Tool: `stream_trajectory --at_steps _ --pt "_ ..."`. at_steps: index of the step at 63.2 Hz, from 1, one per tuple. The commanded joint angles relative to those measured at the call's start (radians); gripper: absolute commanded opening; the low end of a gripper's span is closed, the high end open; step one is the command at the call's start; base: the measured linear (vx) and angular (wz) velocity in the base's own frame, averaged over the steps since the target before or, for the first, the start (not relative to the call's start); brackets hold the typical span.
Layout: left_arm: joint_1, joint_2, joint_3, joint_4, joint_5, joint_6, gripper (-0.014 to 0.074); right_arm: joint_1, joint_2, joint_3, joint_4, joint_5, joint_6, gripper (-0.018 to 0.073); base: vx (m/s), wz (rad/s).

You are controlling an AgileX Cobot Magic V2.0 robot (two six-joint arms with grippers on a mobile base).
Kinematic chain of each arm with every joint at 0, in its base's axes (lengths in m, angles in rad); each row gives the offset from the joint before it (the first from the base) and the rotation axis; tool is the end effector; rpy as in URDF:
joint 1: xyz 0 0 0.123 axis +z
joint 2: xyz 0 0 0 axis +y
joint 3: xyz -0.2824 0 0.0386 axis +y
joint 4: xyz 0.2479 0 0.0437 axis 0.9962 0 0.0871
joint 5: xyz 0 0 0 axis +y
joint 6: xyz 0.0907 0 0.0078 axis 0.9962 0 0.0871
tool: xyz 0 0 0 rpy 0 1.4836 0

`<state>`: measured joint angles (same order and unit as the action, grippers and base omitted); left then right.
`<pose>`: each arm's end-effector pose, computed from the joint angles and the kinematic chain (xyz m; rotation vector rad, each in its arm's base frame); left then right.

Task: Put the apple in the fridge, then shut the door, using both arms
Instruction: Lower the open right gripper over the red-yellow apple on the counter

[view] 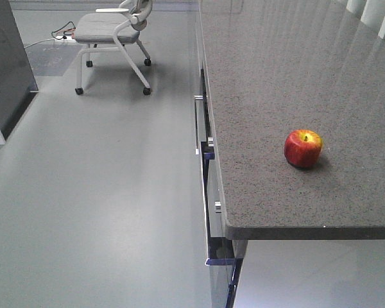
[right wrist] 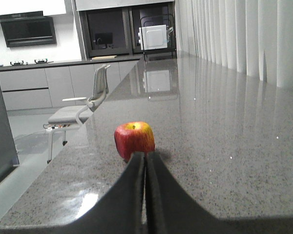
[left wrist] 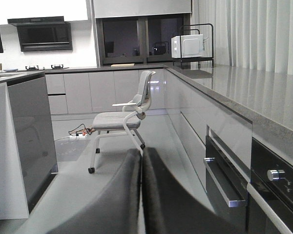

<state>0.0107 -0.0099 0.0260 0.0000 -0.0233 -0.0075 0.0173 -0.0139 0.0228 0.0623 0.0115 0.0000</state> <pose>0.0564 0.0006 0.2070 -0.0134 1.4763 0.0026 0.0562 0.0010 0.2051 0.0333 1.5039 0.0645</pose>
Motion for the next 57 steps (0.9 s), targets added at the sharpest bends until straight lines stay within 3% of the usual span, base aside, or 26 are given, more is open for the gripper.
stream_trajectory --at_steps 1,37,46,57 --pt "0.001 -0.016 0.021 0.0 -0.076 -0.009 -0.0006 -0.006 0.005 -0.075 0.002 -0.04 0.0 -0.0003 0.0 0.0" --pt "0.001 -0.016 0.021 0.0 -0.076 -0.009 -0.0006 -0.006 0.644 -0.745 -0.032 0.47 -0.008 0.0017 0.0 0.0" --pt "0.001 -0.016 0.021 0.0 -0.076 -0.009 -0.0006 -0.006 0.8 -0.869 -0.019 0.573 -0.093 0.0139 0.0 0.0" --pt "0.001 -0.016 0.021 0.0 -0.076 -0.009 -0.0006 -0.006 0.971 -0.971 0.003 0.625 -0.184 0.0394 0.0 0.0"
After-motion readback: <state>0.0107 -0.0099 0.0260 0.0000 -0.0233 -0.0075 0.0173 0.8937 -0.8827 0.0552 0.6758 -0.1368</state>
